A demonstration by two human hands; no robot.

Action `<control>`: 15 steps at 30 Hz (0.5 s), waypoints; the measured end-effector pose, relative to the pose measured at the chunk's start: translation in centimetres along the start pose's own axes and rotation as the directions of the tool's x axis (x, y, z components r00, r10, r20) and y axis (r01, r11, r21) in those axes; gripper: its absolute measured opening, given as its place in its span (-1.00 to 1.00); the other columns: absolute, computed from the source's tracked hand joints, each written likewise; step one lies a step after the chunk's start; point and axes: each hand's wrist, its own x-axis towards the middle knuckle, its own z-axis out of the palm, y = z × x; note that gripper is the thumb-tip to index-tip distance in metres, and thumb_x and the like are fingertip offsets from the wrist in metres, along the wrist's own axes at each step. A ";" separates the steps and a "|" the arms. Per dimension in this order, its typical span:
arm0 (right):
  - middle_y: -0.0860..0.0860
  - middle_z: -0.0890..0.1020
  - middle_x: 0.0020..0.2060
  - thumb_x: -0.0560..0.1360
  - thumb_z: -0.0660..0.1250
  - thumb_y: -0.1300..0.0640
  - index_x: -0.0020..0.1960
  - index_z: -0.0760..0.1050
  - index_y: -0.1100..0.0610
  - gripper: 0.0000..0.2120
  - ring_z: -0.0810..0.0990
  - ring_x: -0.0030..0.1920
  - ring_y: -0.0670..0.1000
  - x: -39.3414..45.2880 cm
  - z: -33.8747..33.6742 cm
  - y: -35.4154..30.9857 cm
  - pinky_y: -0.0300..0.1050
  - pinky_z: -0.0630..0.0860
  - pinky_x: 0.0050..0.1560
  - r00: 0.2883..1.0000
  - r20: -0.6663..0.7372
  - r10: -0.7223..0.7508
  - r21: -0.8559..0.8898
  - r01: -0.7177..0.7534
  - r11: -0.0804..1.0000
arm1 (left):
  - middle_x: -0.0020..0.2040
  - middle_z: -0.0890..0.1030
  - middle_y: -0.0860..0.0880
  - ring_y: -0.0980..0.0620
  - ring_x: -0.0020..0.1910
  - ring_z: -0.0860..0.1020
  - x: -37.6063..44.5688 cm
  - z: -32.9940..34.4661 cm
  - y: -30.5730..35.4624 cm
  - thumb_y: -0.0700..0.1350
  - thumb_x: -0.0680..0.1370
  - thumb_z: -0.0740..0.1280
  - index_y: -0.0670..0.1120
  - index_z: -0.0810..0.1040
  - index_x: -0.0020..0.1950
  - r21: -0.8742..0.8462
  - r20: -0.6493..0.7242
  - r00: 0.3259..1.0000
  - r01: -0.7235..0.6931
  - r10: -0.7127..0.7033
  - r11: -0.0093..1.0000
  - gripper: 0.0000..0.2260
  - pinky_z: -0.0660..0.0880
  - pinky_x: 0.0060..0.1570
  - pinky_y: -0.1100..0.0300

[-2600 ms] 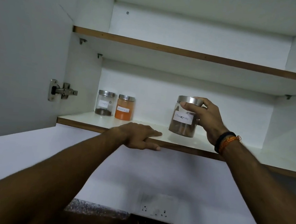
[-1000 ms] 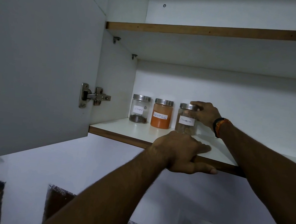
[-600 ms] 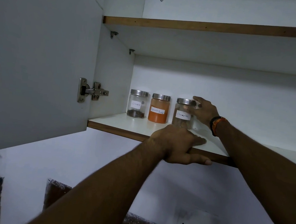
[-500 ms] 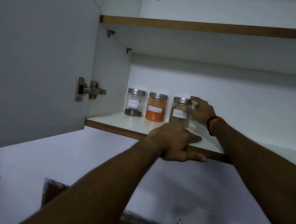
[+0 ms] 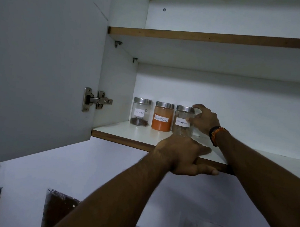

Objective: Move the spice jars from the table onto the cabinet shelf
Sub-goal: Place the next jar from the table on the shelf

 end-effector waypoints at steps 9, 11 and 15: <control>0.15 0.48 0.42 0.53 0.43 -0.04 0.53 0.29 0.07 -0.35 0.46 0.39 0.21 -0.4 -0.4 -0.2 0.11 0.36 0.43 1.000 0.024 0.003 -0.013 -0.003 1.000 | 0.30 0.63 -0.07 -0.08 0.26 0.59 0.0 0.0 -0.2 0.38 0.58 0.12 0.00 0.40 0.52 0.012 0.000 1.000 -0.021 0.021 1.000 -0.35 0.50 0.24 -0.03; 0.15 0.46 0.44 0.54 0.40 -0.05 0.53 0.28 0.07 -0.37 0.44 0.40 0.20 -1.1 -1.1 -0.3 0.10 0.35 0.44 1.000 0.004 0.006 0.001 -0.006 1.000 | 0.30 0.63 -0.07 -0.08 0.27 0.58 0.1 0.0 -0.3 0.38 0.58 0.12 0.00 0.40 0.52 0.007 0.009 1.000 -0.023 0.023 1.000 -0.35 0.48 0.23 -0.01; 0.15 0.52 0.37 0.55 0.39 -0.03 0.48 0.37 0.09 -0.45 0.51 0.32 0.16 -3.9 -2.8 -0.8 0.02 0.42 0.38 0.999 -0.036 0.016 0.075 -0.013 0.997 | 0.36 0.58 -0.08 -0.10 0.33 0.54 0.0 0.1 -0.5 0.41 0.57 0.08 0.03 0.38 0.53 0.019 0.023 1.000 -0.018 0.017 1.000 -0.33 0.44 0.27 -0.01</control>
